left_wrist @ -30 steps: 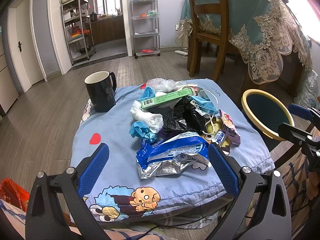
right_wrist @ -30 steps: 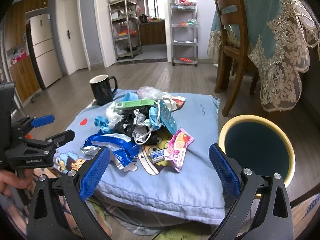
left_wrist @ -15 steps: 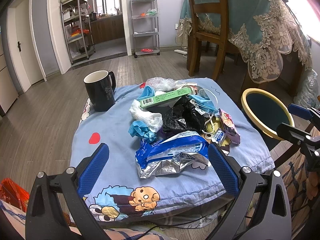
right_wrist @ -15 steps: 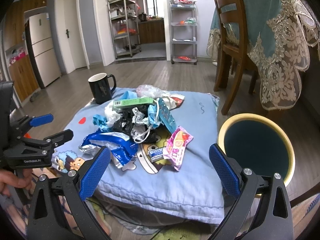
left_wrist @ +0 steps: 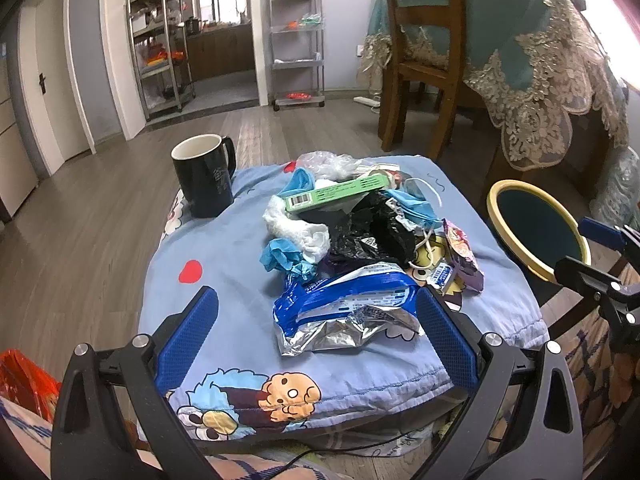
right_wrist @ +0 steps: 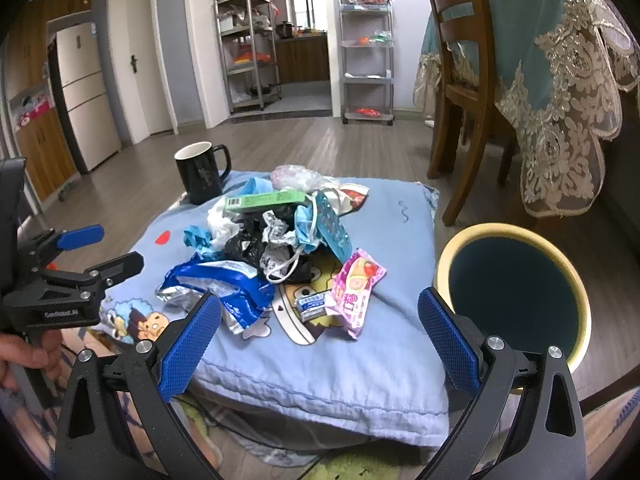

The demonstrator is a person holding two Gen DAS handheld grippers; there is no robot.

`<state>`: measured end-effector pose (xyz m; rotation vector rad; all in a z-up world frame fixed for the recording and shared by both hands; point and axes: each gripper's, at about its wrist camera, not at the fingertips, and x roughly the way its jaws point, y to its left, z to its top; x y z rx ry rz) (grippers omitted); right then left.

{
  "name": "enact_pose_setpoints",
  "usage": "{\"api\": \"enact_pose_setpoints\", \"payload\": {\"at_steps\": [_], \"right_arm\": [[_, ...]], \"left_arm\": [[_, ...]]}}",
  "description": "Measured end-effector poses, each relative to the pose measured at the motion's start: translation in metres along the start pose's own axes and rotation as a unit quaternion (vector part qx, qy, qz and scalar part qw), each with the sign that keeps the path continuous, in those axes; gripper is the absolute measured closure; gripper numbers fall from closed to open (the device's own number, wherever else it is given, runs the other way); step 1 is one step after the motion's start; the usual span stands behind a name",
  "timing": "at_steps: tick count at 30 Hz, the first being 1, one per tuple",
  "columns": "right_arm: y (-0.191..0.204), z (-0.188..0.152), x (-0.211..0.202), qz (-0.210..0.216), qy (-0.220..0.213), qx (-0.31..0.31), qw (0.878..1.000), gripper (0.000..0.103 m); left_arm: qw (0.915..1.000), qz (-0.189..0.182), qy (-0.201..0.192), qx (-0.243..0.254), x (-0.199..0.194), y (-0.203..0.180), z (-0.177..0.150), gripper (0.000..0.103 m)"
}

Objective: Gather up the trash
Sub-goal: 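Grasp the pink snack wrapper with the right tool while the left tool grasps the blue glove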

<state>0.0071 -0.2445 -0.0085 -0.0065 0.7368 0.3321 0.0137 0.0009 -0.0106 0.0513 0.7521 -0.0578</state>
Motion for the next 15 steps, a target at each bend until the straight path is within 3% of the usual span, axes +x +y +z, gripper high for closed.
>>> {"api": "enact_pose_setpoints", "payload": {"at_steps": [2,4,6,13,15], "right_arm": [[-0.001,0.003,0.006,0.003,0.013,0.012,1.000,0.005],[-0.007,0.006,0.013,0.007,0.032,0.032,0.999,0.005],[-0.011,0.008,0.018,0.008,0.047,0.044,0.998,0.005],[-0.024,0.012,0.044,0.002,0.094,0.062,0.994,0.011],[-0.029,0.012,0.054,-0.001,0.107,0.073,0.992,0.021]], "left_arm": [[0.9999,0.000,0.010,-0.010,0.006,0.004,0.003,0.008],[0.9995,-0.004,0.025,-0.020,0.013,0.008,0.006,0.025],[0.9985,-0.008,0.046,-0.027,0.026,0.013,0.009,0.032],[0.9950,-0.028,0.089,-0.038,0.066,0.030,0.032,0.034],[0.9943,-0.027,0.096,-0.038,0.080,0.039,0.042,0.034]]}}
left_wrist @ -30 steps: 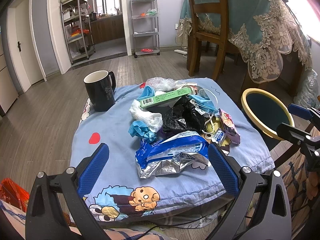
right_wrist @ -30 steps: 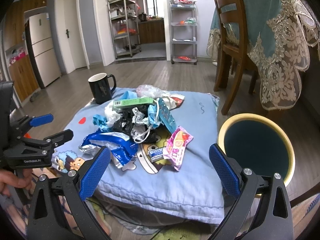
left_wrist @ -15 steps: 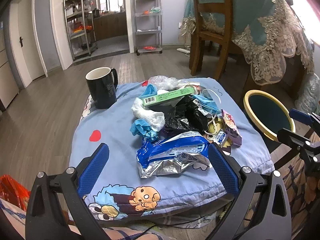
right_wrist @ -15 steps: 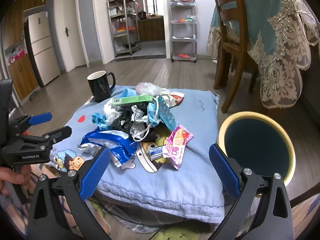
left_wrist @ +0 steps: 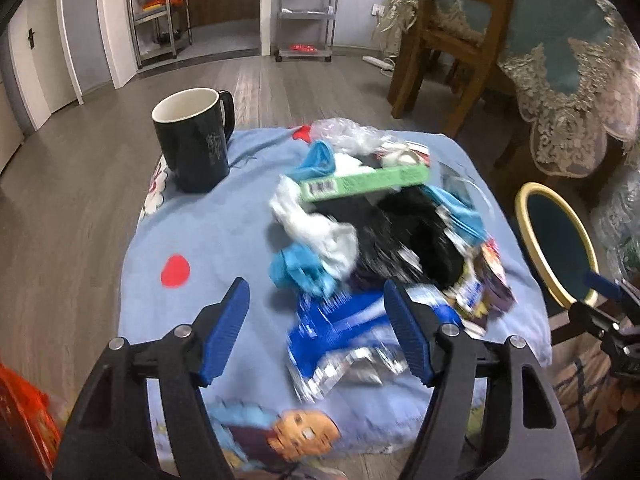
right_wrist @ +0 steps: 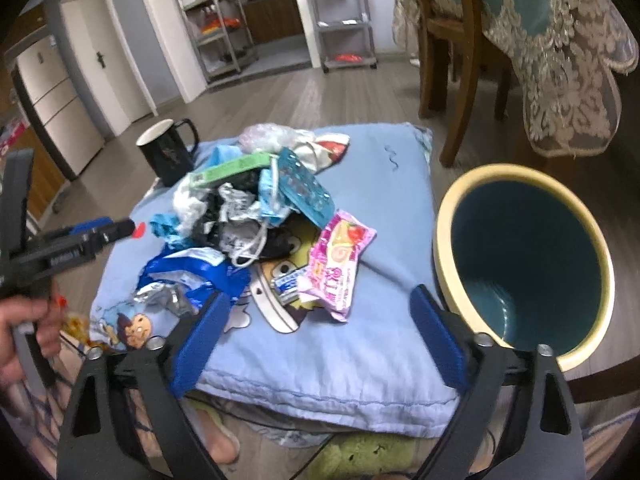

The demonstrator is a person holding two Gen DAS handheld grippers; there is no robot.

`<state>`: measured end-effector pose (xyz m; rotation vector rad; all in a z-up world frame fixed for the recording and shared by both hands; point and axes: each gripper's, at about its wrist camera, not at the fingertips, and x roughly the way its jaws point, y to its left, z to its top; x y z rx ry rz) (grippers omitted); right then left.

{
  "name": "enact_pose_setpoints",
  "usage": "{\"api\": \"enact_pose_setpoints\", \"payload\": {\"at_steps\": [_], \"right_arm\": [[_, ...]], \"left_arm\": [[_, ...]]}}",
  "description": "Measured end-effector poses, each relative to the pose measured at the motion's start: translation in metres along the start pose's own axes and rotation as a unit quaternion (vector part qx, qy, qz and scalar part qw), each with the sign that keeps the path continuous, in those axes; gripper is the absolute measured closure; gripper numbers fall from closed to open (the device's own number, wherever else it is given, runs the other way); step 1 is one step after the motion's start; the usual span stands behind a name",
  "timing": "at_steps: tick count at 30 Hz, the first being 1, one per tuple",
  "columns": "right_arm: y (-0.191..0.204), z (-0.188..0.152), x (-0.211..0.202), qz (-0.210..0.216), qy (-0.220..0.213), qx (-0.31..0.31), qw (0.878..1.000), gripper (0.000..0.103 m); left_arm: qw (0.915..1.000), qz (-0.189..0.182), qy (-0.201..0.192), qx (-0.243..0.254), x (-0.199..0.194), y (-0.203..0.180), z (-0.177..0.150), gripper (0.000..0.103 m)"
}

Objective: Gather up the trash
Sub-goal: 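Grasp the pink snack wrapper with the right tool while the left tool grasps the blue glove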

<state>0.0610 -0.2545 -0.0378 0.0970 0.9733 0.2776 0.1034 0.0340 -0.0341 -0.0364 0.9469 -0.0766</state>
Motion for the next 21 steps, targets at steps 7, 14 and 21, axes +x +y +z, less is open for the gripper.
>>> {"api": "enact_pose_setpoints", "payload": {"at_steps": [7,14,21], "right_arm": [[-0.016,0.007,0.032,0.012,0.044,0.050,0.998,0.026],[-0.012,0.002,0.056,0.028,0.071,0.059,0.995,0.026],[-0.014,-0.004,0.066,0.031,0.081,0.068,0.994,0.035]], "left_arm": [[0.9960,-0.037,0.049,-0.066,0.050,0.033,0.011,0.045],[0.9932,-0.065,0.062,-0.075,0.071,0.034,0.012,0.071],[0.9945,-0.061,0.050,-0.070,0.054,0.033,0.012,0.085]]}}
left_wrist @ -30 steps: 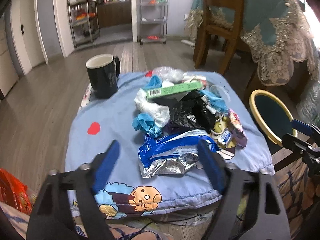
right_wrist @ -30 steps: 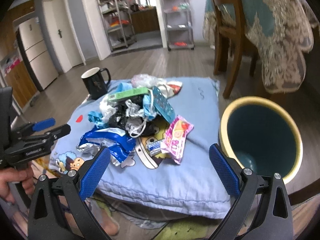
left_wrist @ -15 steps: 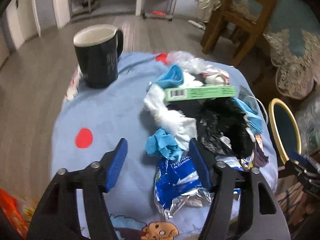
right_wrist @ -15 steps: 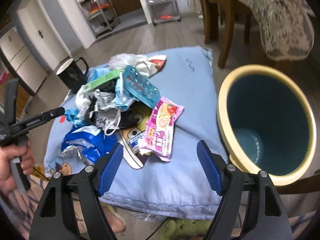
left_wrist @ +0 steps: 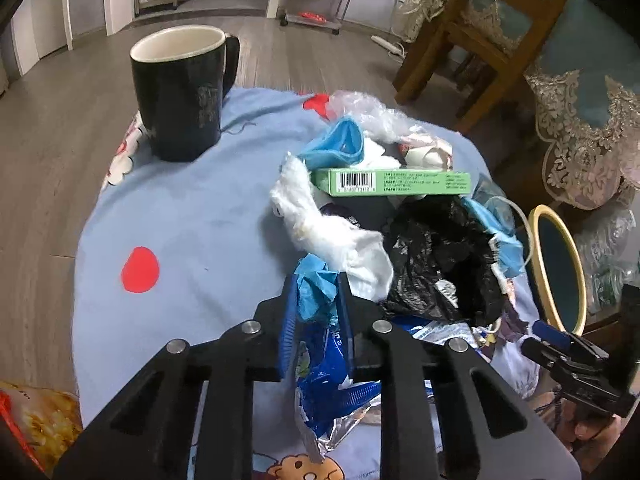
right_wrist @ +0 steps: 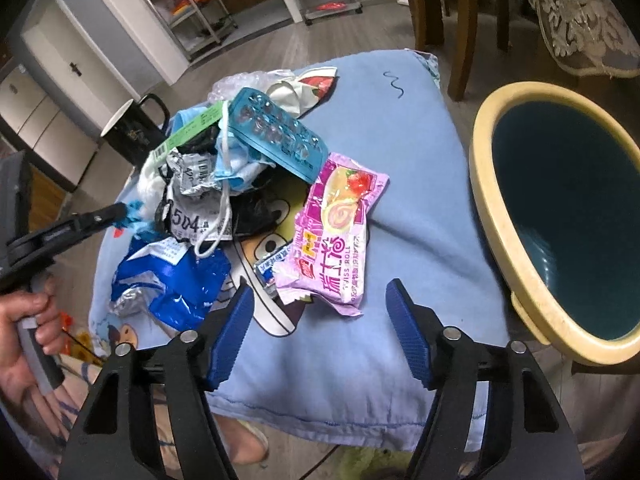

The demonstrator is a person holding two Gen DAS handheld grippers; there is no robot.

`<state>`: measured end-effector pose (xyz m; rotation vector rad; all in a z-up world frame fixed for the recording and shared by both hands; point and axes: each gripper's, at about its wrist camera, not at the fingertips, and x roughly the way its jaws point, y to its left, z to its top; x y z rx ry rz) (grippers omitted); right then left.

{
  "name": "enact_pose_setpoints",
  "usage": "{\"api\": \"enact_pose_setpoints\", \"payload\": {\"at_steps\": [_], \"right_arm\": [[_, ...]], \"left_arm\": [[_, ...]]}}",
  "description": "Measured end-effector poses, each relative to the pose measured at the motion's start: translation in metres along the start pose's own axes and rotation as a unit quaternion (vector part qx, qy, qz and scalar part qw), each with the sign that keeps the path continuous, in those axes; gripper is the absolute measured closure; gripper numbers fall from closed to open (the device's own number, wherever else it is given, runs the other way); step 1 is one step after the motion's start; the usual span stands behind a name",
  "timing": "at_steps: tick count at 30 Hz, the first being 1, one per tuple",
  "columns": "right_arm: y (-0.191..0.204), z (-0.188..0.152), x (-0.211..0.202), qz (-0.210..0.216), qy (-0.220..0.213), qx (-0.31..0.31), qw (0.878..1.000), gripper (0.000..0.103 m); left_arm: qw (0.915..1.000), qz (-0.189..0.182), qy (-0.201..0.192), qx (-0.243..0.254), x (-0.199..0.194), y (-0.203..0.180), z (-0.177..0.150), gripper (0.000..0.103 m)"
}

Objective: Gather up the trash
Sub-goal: 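Grasp the pink snack wrapper with the right tool while the left tool grasps the blue glove, then carry both items over the teal bin and open both tools to drop them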

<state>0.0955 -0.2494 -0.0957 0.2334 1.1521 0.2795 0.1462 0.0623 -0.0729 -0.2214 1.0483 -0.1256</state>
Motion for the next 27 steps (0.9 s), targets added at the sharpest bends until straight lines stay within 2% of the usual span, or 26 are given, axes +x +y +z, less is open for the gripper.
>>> {"api": "enact_pose_setpoints", "payload": {"at_steps": [4,7,10,12,14,15,17,21,27], "right_arm": [[-0.002,0.001,0.003,0.000,-0.002,0.003,1.000,0.037],[0.000,0.002,0.008,0.002,0.002,0.001,1.000,0.044],[0.004,0.001,0.013,0.000,0.004,-0.011,1.000,0.054],[0.006,0.000,0.015,-0.003,0.005,-0.015,1.000,0.069],[0.007,0.000,0.014,-0.004,0.000,-0.019,1.000,0.075],[0.006,0.000,0.013,-0.004,-0.003,-0.020,1.000,0.084],[0.006,0.000,0.009,-0.003,-0.010,-0.021,1.000,0.089],[0.006,0.002,-0.002,0.002,-0.029,-0.019,0.999,0.095],[0.010,0.004,-0.028,0.017,-0.066,-0.020,0.997,0.096]], "left_arm": [[0.9995,-0.012,-0.019,-0.020,-0.017,0.004,0.001,0.085],[0.9989,-0.013,-0.034,-0.029,-0.029,0.006,0.003,0.085],[0.9983,-0.013,-0.050,-0.028,-0.038,0.005,0.005,0.085],[0.9980,-0.010,-0.059,-0.022,-0.043,0.003,0.005,0.085],[0.9977,-0.008,-0.066,-0.017,-0.049,0.001,0.006,0.085],[0.9975,-0.008,-0.069,-0.014,-0.051,-0.001,0.006,0.085],[0.9974,-0.006,-0.071,-0.008,-0.056,-0.003,0.005,0.085],[0.9976,-0.002,-0.069,0.001,-0.063,-0.006,0.001,0.086],[0.9970,-0.004,-0.077,-0.003,-0.071,-0.003,-0.004,0.086]]}}
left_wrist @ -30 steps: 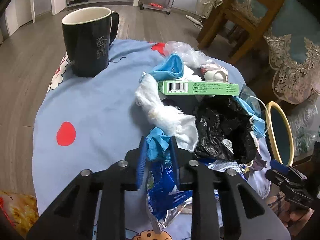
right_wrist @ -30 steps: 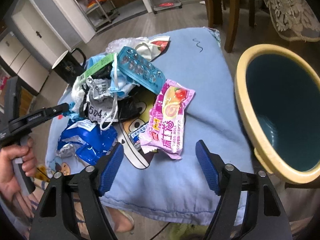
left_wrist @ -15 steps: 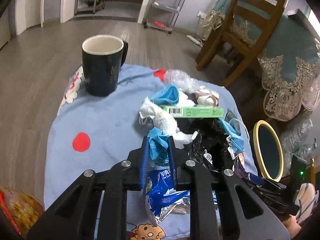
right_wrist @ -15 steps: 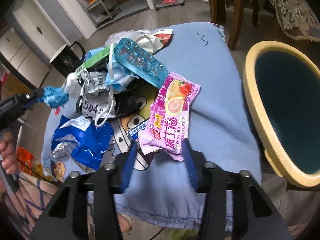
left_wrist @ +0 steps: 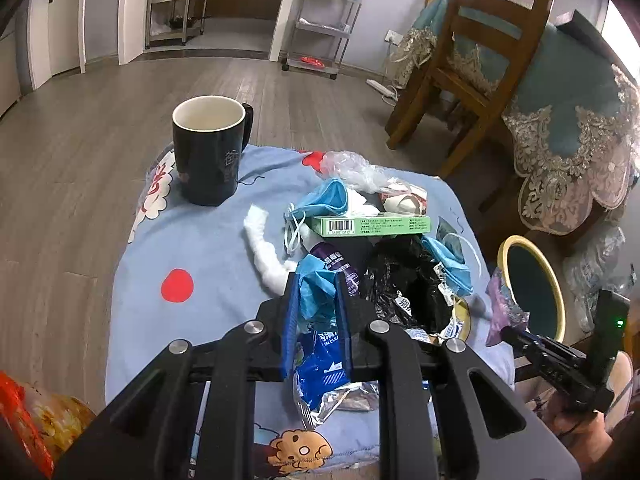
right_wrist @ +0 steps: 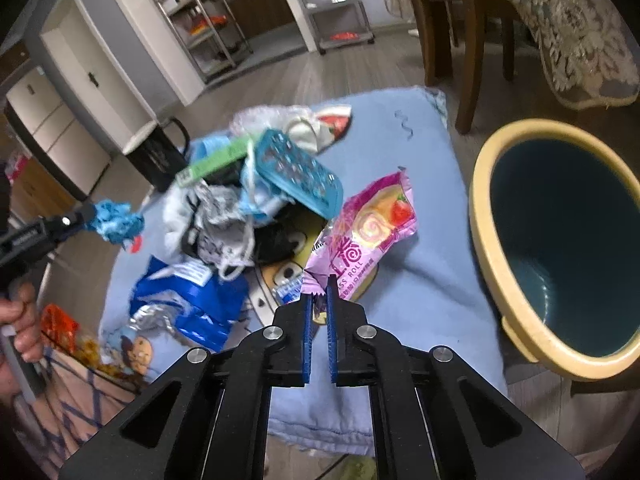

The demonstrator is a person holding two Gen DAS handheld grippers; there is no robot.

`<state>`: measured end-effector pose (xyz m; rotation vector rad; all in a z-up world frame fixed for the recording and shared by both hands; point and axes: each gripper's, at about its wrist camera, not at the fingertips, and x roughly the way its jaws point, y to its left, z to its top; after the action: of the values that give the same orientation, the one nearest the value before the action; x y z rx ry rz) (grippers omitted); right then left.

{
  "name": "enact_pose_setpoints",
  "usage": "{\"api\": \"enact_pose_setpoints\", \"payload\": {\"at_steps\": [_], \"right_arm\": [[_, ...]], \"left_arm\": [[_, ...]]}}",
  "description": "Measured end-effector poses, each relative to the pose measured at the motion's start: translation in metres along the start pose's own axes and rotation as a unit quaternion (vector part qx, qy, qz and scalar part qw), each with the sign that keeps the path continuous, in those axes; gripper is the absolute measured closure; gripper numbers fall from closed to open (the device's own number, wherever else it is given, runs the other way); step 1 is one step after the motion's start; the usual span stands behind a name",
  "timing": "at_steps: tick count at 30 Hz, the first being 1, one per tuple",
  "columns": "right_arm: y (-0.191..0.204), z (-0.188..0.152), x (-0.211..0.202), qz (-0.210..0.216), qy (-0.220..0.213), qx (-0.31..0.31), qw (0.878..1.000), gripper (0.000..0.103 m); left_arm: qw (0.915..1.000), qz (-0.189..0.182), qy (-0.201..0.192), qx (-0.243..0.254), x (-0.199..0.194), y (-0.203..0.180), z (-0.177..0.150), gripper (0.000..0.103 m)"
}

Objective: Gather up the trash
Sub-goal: 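Carry both items over the teal bin and open both tools to drop them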

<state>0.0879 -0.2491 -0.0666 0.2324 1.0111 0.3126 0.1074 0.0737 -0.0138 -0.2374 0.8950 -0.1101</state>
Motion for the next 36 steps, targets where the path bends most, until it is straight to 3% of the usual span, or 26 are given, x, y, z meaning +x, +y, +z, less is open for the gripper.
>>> {"api": "enact_pose_setpoints", "payload": {"at_steps": [11,20,24,33,36], "right_arm": [[-0.010,0.007,-0.061,0.002,-0.078,-0.003,0.997,0.096],[-0.053,0.005,-0.082,-0.041,-0.100,0.049,0.993,0.096],[-0.078,0.000,-0.085,-0.061,-0.097,0.081,0.990,0.096],[-0.133,-0.010,-0.068,-0.084,-0.043,0.166,0.982,0.095],[-0.144,-0.015,-0.061,-0.090,-0.021,0.185,0.978,0.085]], "left_arm": [[0.9964,-0.061,-0.050,0.031,-0.024,-0.042,0.008,0.087],[0.9871,-0.118,-0.025,0.105,-0.004,-0.133,0.008,0.087],[0.9812,-0.136,-0.010,0.136,0.008,-0.173,0.005,0.086],[0.9687,-0.165,0.028,0.183,0.046,-0.245,-0.005,0.086],[0.9656,-0.171,0.042,0.191,0.060,-0.264,-0.009,0.086]]}}
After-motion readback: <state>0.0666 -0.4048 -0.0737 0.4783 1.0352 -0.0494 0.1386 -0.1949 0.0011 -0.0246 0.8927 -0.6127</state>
